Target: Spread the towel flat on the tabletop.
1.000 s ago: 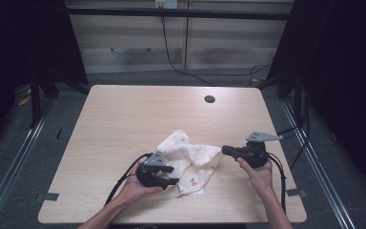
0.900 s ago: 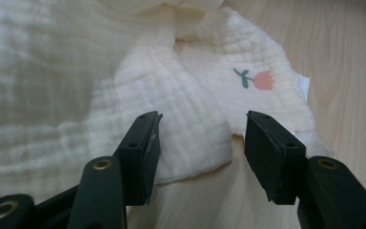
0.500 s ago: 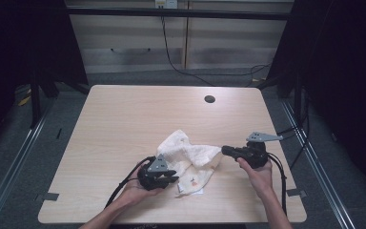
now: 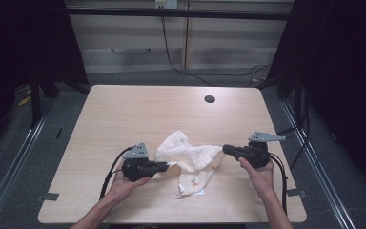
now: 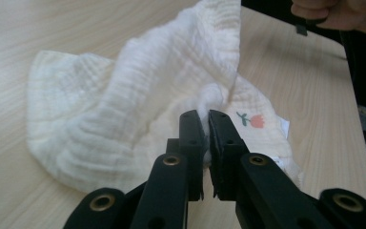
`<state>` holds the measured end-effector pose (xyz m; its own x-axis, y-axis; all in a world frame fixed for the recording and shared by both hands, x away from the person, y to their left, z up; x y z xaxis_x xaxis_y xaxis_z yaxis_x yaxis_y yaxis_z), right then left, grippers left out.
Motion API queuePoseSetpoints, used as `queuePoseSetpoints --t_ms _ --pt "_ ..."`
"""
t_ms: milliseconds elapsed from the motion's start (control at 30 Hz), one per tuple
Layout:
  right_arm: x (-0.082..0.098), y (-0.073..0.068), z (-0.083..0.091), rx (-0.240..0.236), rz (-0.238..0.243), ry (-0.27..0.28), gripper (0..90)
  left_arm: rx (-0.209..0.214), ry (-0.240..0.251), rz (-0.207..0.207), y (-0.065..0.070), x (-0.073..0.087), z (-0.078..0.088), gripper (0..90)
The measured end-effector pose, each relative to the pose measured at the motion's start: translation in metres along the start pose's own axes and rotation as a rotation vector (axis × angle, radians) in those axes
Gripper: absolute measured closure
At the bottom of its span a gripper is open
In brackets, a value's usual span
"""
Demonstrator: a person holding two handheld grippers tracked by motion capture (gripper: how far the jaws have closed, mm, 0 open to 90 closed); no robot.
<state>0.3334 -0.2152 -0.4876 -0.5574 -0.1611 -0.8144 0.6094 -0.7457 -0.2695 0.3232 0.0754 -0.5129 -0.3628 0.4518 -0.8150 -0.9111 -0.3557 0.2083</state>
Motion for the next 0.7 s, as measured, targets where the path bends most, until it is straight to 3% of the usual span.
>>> queuePoseSetpoints --t_ms 167,400,633,700 --pt "-0.003 0.001 0.004 0.000 -0.006 0.020 87.1 -0.003 0.054 0.035 -0.008 -0.006 0.019 85.2" --pt "-0.007 0.000 0.007 0.002 0.001 0.031 87.1 -0.033 0.107 0.045 -0.016 -0.019 0.037 85.7" --pt "-0.028 -0.004 0.017 0.011 0.034 0.062 87.2 -0.069 0.163 0.044 -0.022 -0.039 0.057 85.7" --pt "-0.041 -0.006 0.022 0.020 0.054 0.074 87.2 -0.070 0.173 0.037 -0.022 -0.046 0.061 85.7"
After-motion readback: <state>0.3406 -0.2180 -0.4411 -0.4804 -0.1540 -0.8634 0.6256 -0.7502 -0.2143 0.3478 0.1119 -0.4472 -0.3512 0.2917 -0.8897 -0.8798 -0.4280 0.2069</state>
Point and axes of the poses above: each handheld gripper's, and its own axes: z roughly backward along the jaws, x roughly out of its underside, y roughly to its right, the point moved 7 cm from there along -z, roughly forward along the jaws, and after that the axes turned 4 degrees about -y, right-handed, at the moved point
